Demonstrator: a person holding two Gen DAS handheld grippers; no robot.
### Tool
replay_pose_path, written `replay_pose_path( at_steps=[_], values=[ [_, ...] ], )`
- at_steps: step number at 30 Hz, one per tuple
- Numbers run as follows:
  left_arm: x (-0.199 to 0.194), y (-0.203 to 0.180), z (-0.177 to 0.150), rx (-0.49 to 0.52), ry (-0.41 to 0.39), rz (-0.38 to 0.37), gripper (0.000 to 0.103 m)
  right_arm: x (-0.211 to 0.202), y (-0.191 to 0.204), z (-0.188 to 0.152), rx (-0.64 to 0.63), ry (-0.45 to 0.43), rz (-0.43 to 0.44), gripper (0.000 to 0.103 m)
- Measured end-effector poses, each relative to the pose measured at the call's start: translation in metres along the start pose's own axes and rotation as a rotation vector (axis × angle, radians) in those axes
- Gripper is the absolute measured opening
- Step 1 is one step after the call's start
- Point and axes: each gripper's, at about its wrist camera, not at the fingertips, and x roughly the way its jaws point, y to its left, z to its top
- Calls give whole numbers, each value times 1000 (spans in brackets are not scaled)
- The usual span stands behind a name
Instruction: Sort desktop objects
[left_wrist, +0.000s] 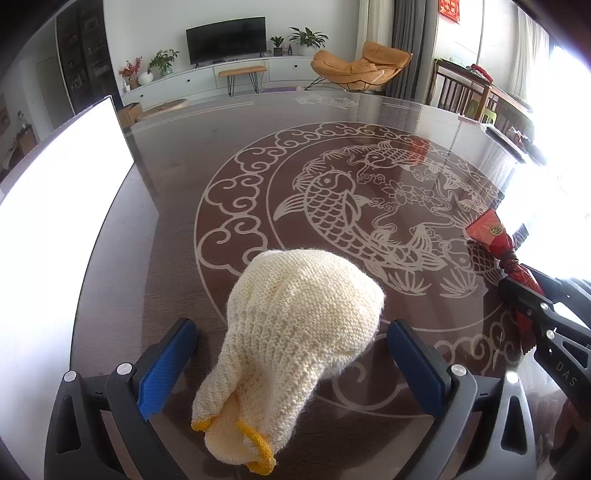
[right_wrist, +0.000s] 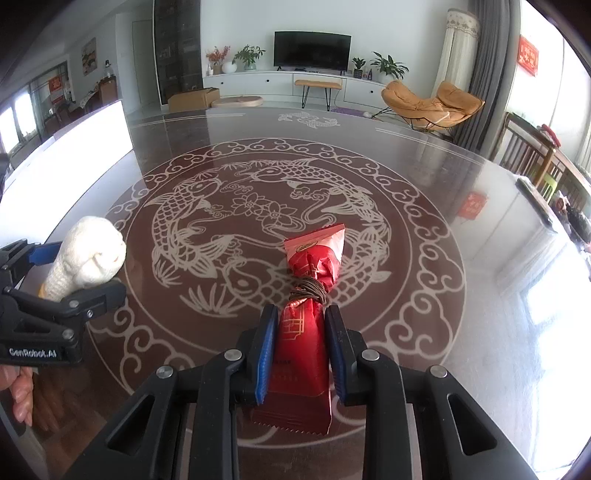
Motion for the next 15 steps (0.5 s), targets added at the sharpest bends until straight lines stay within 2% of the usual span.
replay_pose_path(
  at_steps=[2,3,4,6,15],
  values=[
    [0,0,0,0,0,0,103,-5,-4,-5,36,5,-17,50],
    [0,0,0,1,0,0,103,-4,-7,-5,58,15,-32,87],
    [-1,0,0,0,-1,-2,103,1,-10,-5,86,44,-38,103],
    [0,0,1,2,0,-2,103,9,-19,-3,129,65,-21,103],
    [0,2,1,3,-1,-4,103,17,-20,-4,124,66,-34,103]
  ],
)
